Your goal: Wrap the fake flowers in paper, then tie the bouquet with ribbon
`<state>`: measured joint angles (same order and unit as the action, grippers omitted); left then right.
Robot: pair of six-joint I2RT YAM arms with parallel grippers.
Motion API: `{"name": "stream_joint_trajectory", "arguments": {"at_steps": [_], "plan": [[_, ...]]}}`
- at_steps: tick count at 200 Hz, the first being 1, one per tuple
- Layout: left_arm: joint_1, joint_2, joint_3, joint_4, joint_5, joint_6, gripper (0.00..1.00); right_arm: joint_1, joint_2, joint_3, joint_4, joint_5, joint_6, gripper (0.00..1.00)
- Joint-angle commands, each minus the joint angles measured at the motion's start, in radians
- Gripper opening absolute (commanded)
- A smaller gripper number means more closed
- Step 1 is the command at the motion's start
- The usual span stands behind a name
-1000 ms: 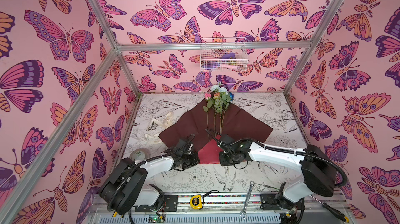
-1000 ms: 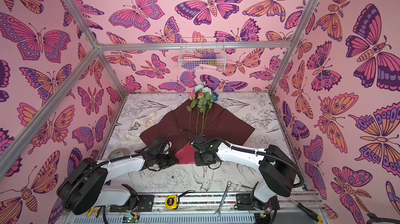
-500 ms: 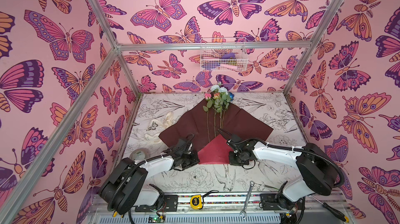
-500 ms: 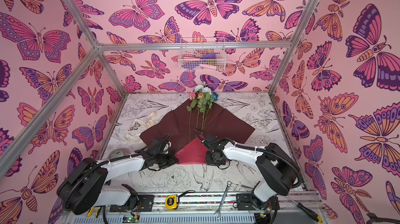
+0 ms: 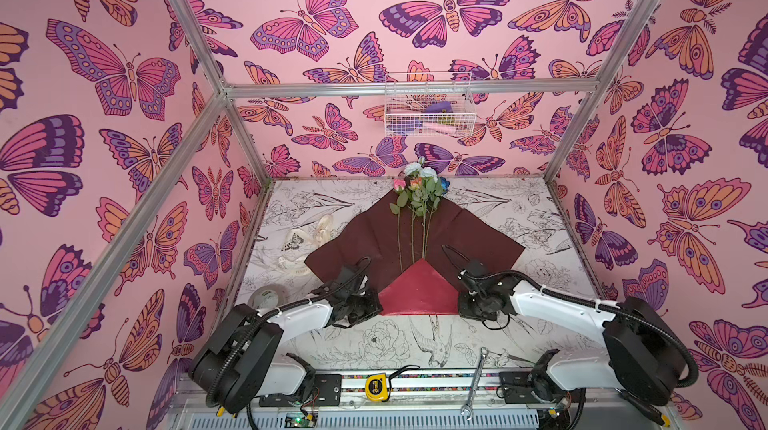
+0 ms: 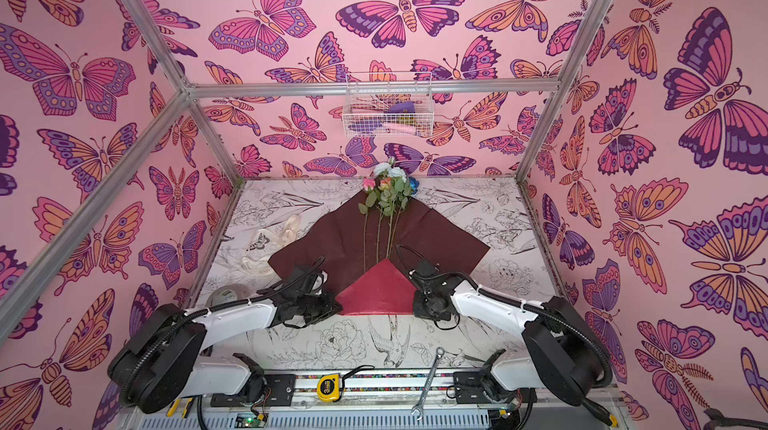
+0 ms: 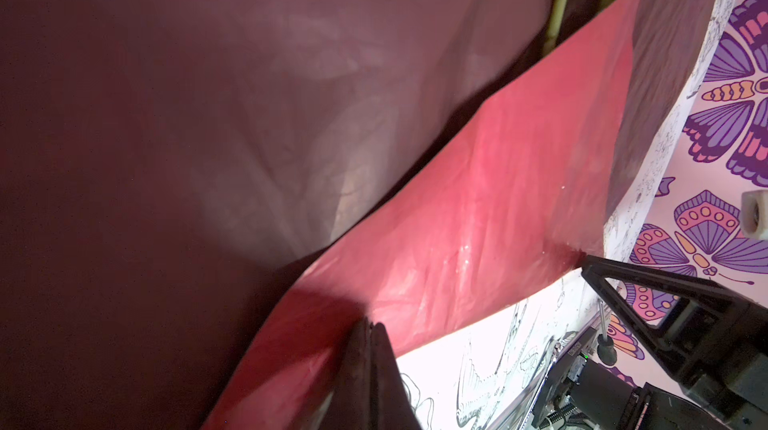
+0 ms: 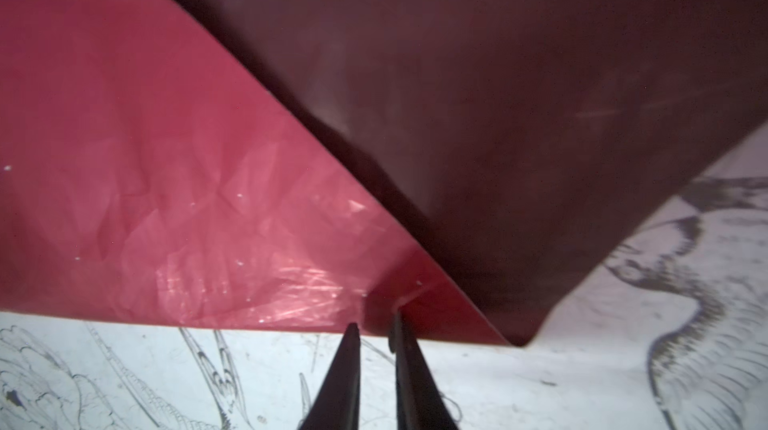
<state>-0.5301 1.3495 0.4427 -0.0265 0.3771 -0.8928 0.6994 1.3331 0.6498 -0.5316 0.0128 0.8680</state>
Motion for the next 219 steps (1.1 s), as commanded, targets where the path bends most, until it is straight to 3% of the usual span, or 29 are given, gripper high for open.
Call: {"name": "stream_joint_trajectory", "arguments": {"at_steps": [1,70,110,132,162,190,219], "plan": [[0.012,-0.026,-0.027,-0.023,-0.006,-0.008,0.00,-0.031,-0.047,-0.037,-0.048,0.053,0.028,0.22],[0.083,-0.113,-0.018,-0.108,-0.019,0.038,0.00,-0.084,-0.134,-0.059,-0.094,0.081,0.013,0.23],[0.175,-0.232,0.017,-0.227,-0.036,0.086,0.03,-0.083,-0.195,0.001,-0.134,0.065,-0.047,0.35],[0.242,-0.312,0.051,-0.320,-0.050,0.124,0.18,-0.082,-0.232,0.037,-0.132,0.036,-0.081,0.40],[0.332,-0.377,0.102,-0.437,-0.088,0.178,0.65,-0.058,-0.263,0.080,-0.087,-0.008,-0.103,0.45],[0.416,-0.350,0.136,-0.484,-0.115,0.216,0.98,0.034,-0.221,0.151,-0.060,0.033,-0.119,0.48],[0.483,-0.257,0.166,-0.480,-0.079,0.232,1.00,0.128,-0.098,0.239,-0.056,0.081,-0.141,0.50]]}}
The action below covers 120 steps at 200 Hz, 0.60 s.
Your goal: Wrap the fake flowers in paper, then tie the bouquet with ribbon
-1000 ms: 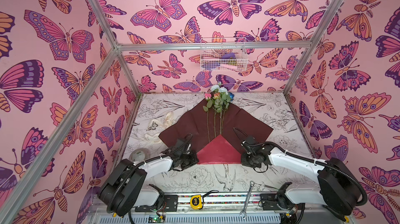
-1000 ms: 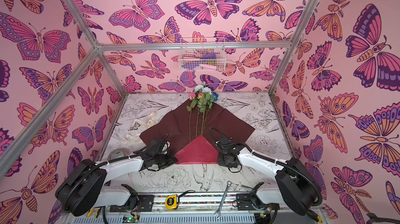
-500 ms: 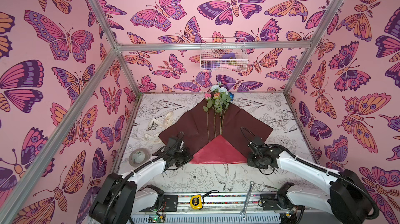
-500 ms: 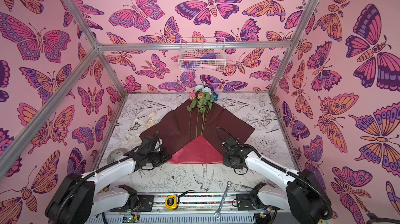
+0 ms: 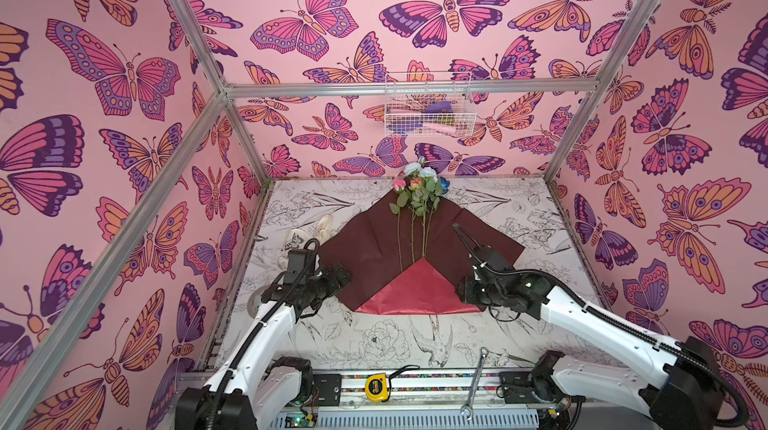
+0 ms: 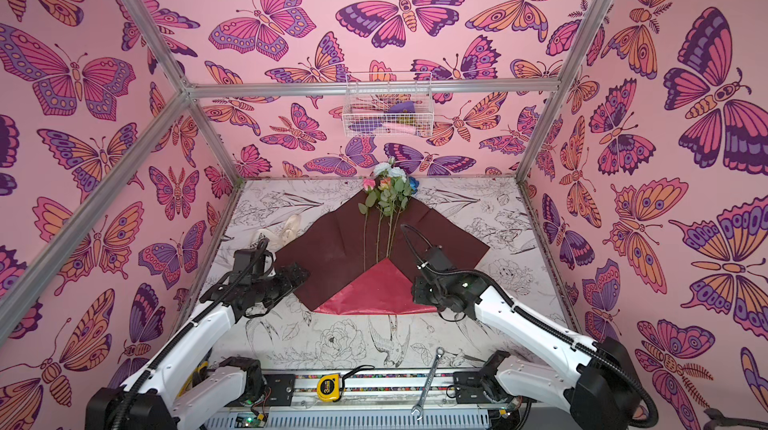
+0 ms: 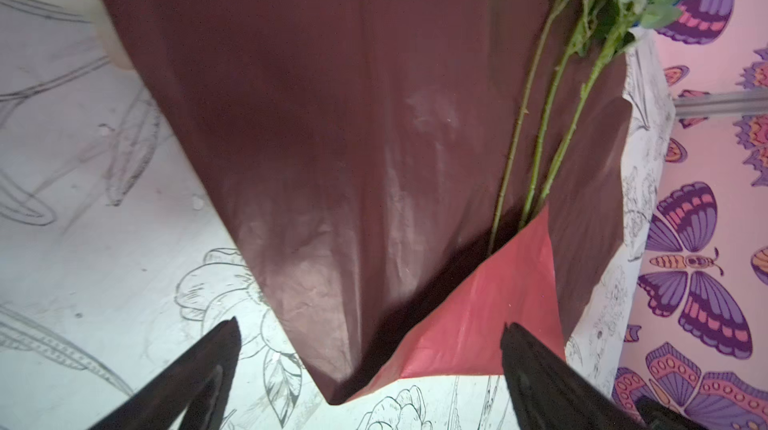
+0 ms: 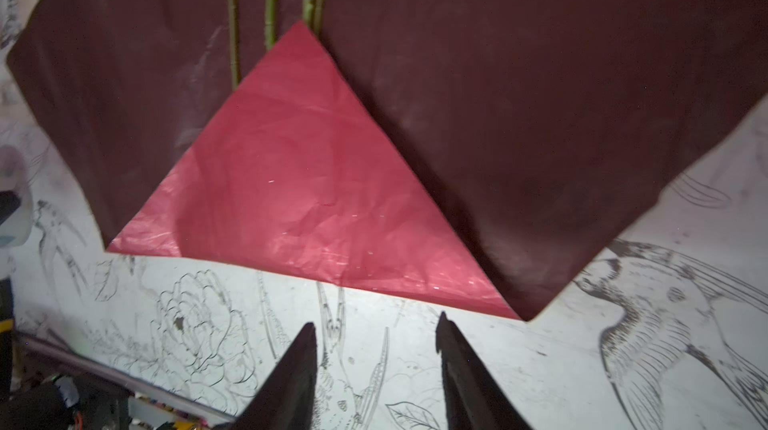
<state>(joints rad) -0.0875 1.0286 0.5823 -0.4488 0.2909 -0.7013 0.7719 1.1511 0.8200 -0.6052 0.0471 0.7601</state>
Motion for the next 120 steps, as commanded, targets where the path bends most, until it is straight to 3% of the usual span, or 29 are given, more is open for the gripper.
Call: {"name": "stream_joint_trajectory", "arguments": {"at_steps": [1,62,120], "plan": [[0.042,0.067,0.027,-0.059,0.009,0.040,1.00,0.058,0.089,0.072,0.017,0.047,-0.034,0.50],[0.069,0.115,-0.060,0.129,0.041,-0.034,1.00,0.132,0.337,0.173,0.138,-0.022,-0.035,0.52],[0.082,0.208,-0.132,0.336,0.128,-0.101,0.91,0.152,0.536,0.250,0.134,-0.059,-0.027,0.49]]}}
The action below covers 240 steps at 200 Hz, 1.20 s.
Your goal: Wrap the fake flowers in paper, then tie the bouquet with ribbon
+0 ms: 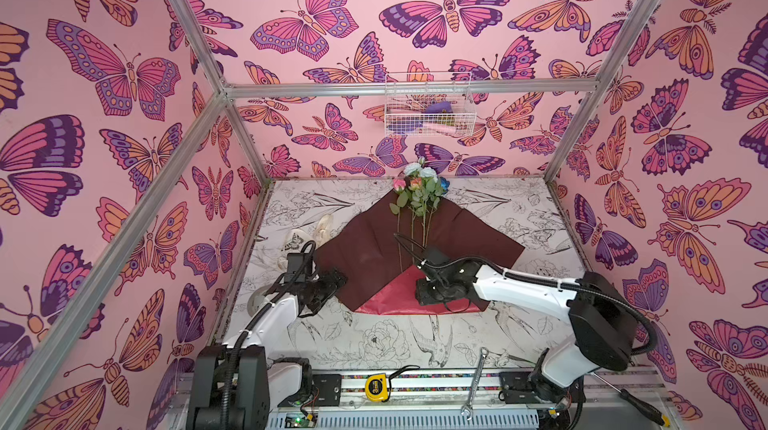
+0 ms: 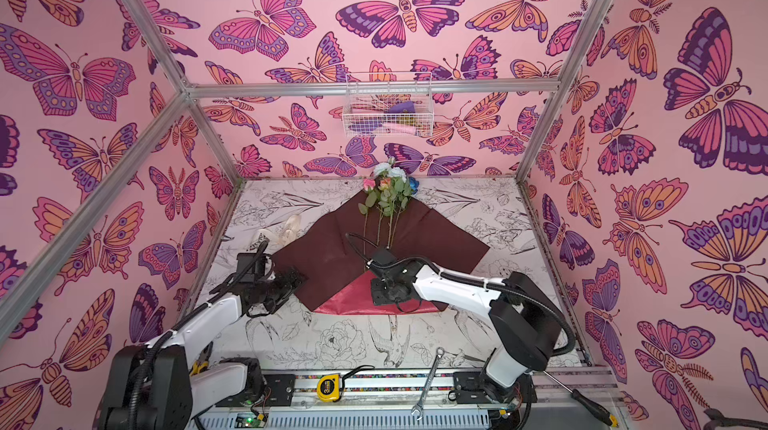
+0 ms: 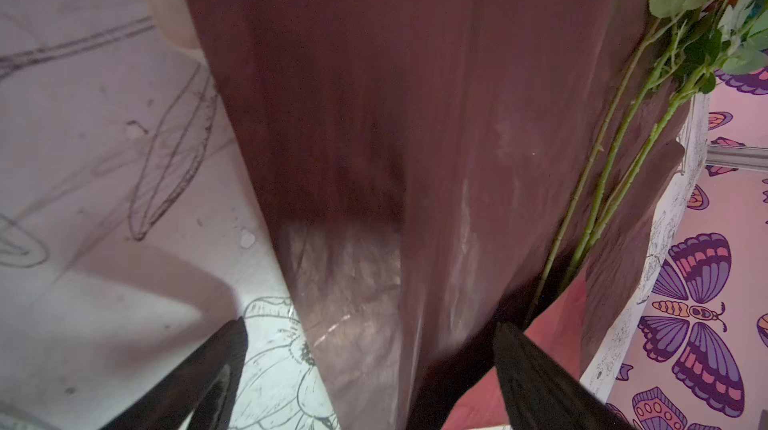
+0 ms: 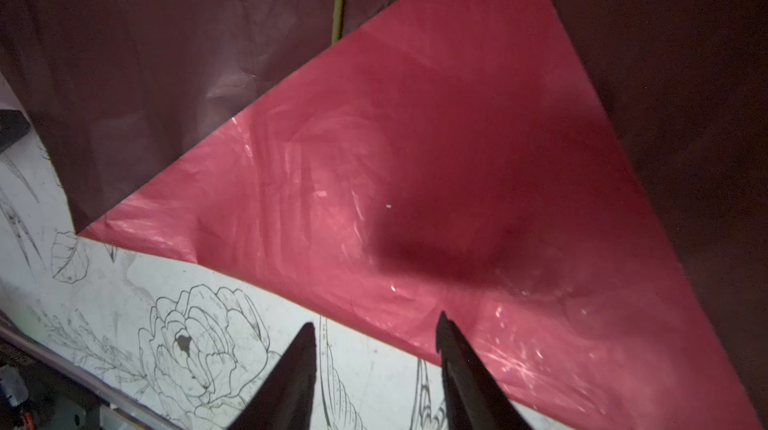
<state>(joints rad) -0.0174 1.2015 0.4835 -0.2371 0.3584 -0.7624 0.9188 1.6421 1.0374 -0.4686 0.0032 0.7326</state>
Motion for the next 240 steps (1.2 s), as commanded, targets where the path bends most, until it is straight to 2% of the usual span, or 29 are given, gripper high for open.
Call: {"name": "stream_joint_trajectory", "arguments": {"at_steps": [1,16,56,133,182,232,240], "plan": [[0.012,0.038,-0.034,0.128,0.063,-0.041,0.90,0.005,0.047,0.033,-0.002,-0.016,0.001,0.48],[0.014,0.061,-0.050,0.192,0.094,-0.062,0.86,0.006,0.067,0.035,0.004,-0.022,0.005,0.48],[0.014,0.088,-0.086,0.319,0.157,-0.113,0.65,0.006,0.109,0.039,0.008,-0.017,0.010,0.47],[0.013,-0.129,-0.126,0.323,0.117,-0.122,0.36,0.003,0.158,0.055,-0.005,-0.030,0.025,0.42],[0.012,-0.129,-0.125,0.326,0.138,-0.103,0.28,0.006,0.119,0.058,0.014,-0.060,0.025,0.35],[0.007,-0.143,-0.138,0.325,0.134,-0.082,0.00,0.006,0.095,0.068,0.062,-0.096,0.021,0.27],[0.005,-0.145,-0.138,0.322,0.135,-0.078,0.00,0.007,0.098,0.077,0.066,-0.103,0.019,0.26]]}}
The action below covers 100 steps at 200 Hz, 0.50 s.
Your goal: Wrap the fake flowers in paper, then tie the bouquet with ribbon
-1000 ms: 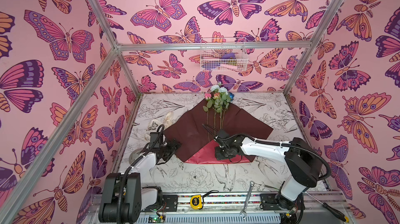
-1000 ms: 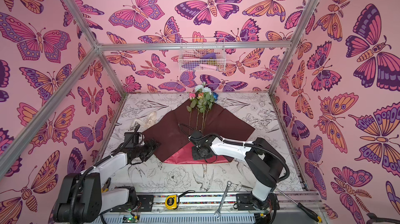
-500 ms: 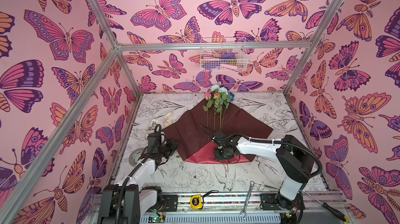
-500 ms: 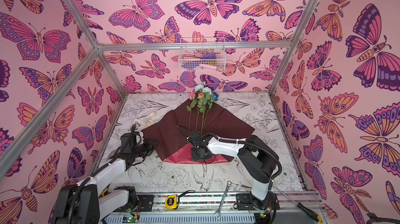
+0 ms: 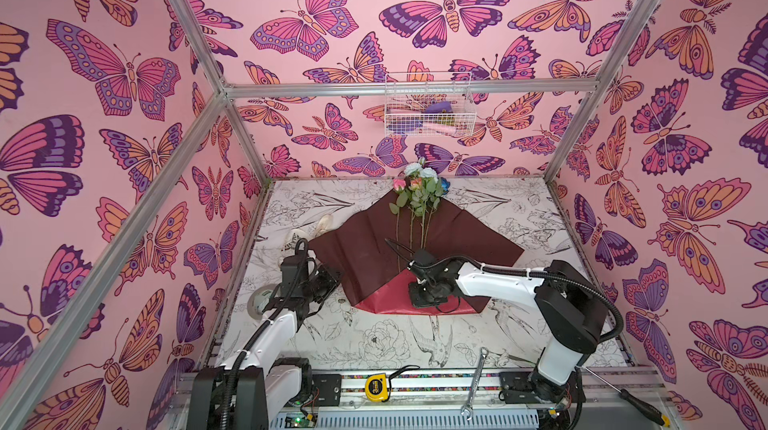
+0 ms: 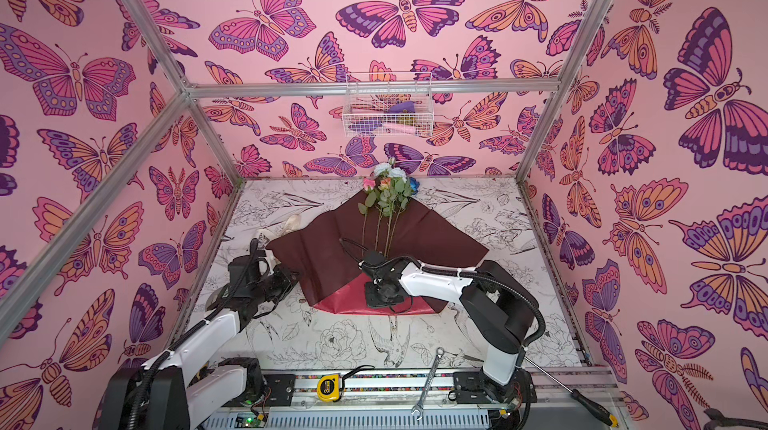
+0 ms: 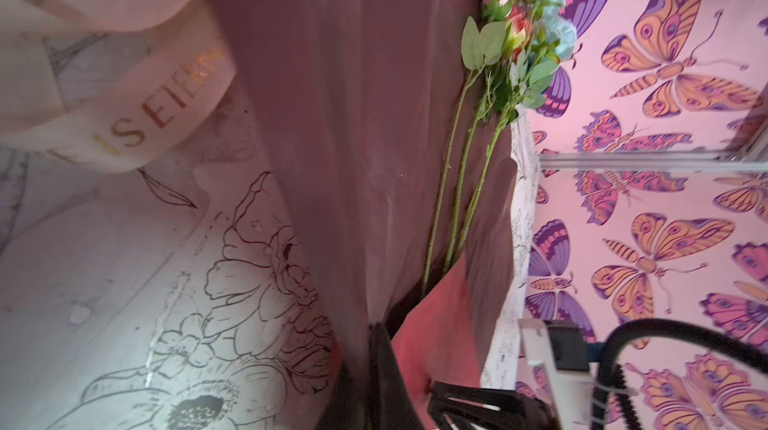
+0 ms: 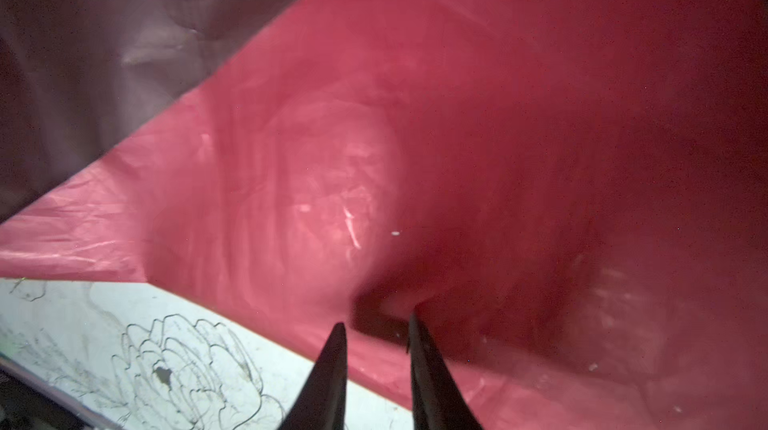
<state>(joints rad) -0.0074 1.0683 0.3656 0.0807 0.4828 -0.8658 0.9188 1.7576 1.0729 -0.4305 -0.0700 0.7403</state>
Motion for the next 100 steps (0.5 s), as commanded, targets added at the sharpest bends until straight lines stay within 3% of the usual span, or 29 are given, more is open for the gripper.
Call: {"name": "stream_joint_trajectory", "arguments": {"at_steps": [1,72,100], "plan": [[-0.006,-0.011,-0.020,0.005,0.010,0.025,0.00,0.007,-0.015,0.043,0.028,-0.030,0.011,0.26],[-0.030,-0.046,-0.024,-0.006,0.013,0.025,0.00,0.029,0.120,0.149,0.104,-0.125,0.006,0.20],[-0.036,-0.064,-0.024,-0.015,0.008,0.019,0.00,0.026,0.206,0.225,0.082,-0.113,-0.015,0.18]]}}
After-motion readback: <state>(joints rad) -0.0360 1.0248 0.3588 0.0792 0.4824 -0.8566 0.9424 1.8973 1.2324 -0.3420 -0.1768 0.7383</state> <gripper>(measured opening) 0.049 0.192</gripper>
